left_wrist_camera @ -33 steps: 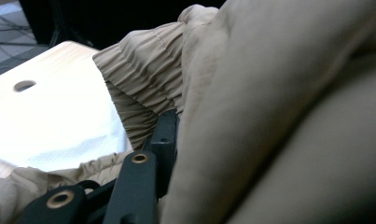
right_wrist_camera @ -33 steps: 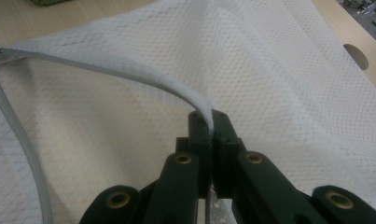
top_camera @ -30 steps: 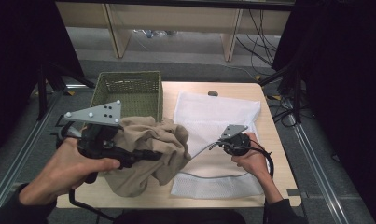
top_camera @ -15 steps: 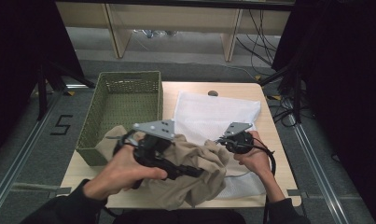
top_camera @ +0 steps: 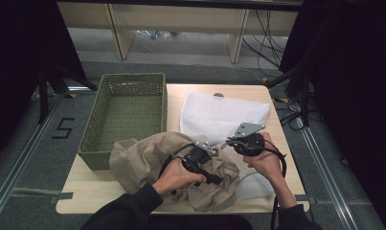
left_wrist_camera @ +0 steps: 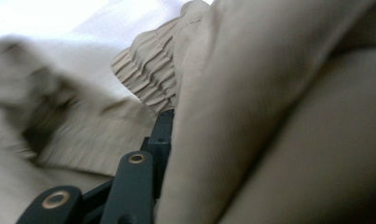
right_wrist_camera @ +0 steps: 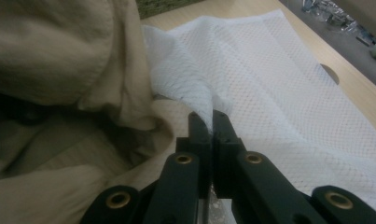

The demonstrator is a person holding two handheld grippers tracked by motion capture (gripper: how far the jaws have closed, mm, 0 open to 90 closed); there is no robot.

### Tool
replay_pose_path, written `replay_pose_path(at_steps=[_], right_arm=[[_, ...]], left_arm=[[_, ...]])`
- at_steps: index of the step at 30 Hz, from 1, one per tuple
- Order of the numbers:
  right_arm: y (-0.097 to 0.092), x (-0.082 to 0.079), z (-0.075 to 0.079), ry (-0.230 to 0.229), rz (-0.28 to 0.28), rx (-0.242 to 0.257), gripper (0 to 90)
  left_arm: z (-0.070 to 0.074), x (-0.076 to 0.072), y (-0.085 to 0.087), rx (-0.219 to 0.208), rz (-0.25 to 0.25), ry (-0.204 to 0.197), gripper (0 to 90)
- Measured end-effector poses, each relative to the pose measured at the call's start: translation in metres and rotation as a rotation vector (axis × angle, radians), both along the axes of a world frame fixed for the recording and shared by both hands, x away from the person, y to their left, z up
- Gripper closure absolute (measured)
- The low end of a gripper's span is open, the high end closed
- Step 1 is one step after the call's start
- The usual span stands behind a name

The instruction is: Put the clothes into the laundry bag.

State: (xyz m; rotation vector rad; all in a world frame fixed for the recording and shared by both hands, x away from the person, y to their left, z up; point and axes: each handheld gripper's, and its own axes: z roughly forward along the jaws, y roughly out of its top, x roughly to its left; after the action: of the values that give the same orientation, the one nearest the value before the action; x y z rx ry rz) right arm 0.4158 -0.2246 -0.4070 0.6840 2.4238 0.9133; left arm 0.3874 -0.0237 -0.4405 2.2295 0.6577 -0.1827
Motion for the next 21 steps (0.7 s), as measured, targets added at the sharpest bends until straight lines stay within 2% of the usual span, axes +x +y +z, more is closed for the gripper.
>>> replay_pose_path(at_steps=[1,2,4,6,7,10,11,12,13,14,15,16,17,18,19,20,21], right_arm=[[0.000,-0.001,0.002,-0.003,0.001,0.002,89.8],[0.000,-0.001,0.003,-0.008,0.000,0.003,89.8],[0.000,-0.002,0.006,-0.017,0.008,0.005,89.9],[-0.001,-0.002,0.007,-0.021,-0.002,0.008,89.8],[-0.002,-0.002,0.008,-0.025,-0.005,0.011,89.9],[-0.004,-0.001,0.008,-0.020,-0.005,0.012,89.8],[-0.004,-0.001,0.007,-0.015,-0.010,0.008,89.9],[-0.004,-0.002,0.006,-0.012,-0.019,0.005,89.8],[-0.005,-0.001,0.004,-0.007,-0.015,0.006,89.8],[-0.005,-0.002,0.003,0.000,-0.027,0.007,89.8],[-0.006,-0.001,0.002,0.001,-0.025,0.004,89.8],[-0.007,0.000,0.001,-0.002,-0.024,0.009,89.9],[-0.007,0.000,0.001,0.006,-0.028,0.011,89.8],[-0.007,0.000,0.002,0.006,-0.029,0.011,89.9],[-0.007,0.000,0.002,0.006,-0.027,0.014,89.8],[-0.007,-0.001,0.002,0.005,-0.030,0.015,89.8],[-0.007,-0.001,0.002,0.010,-0.030,0.017,89.8]], left_arm=[[-0.001,0.004,-0.001,0.037,0.021,-0.020,63.1],[-0.001,0.010,-0.001,0.048,0.028,-0.027,63.1],[0.002,0.016,-0.002,0.006,0.092,-0.032,63.0],[0.007,0.022,-0.001,0.005,0.141,-0.107,62.6],[0.005,0.026,0.000,0.046,0.142,-0.141,62.5],[-0.017,0.034,-0.008,0.074,0.164,-0.097,60.4],[-0.020,0.034,-0.008,0.115,0.130,-0.115,57.4],[-0.021,0.031,-0.010,0.109,0.138,-0.124,53.8],[-0.019,0.025,-0.012,0.087,0.159,-0.122,45.6],[-0.011,0.022,-0.007,0.126,0.111,-0.142,39.6],[-0.002,0.016,-0.005,0.113,0.111,-0.150,34.6],[0.007,0.010,-0.002,0.078,0.137,-0.154,29.1],[0.020,0.005,0.006,0.066,0.127,-0.164,25.2],[0.033,0.000,0.013,0.036,0.167,-0.190,23.4],[0.046,-0.004,0.023,0.042,0.159,-0.219,22.5],[0.058,-0.008,0.033,0.028,0.163,-0.234,22.4],[0.068,-0.010,0.044,0.035,0.178,-0.264,22.5]])
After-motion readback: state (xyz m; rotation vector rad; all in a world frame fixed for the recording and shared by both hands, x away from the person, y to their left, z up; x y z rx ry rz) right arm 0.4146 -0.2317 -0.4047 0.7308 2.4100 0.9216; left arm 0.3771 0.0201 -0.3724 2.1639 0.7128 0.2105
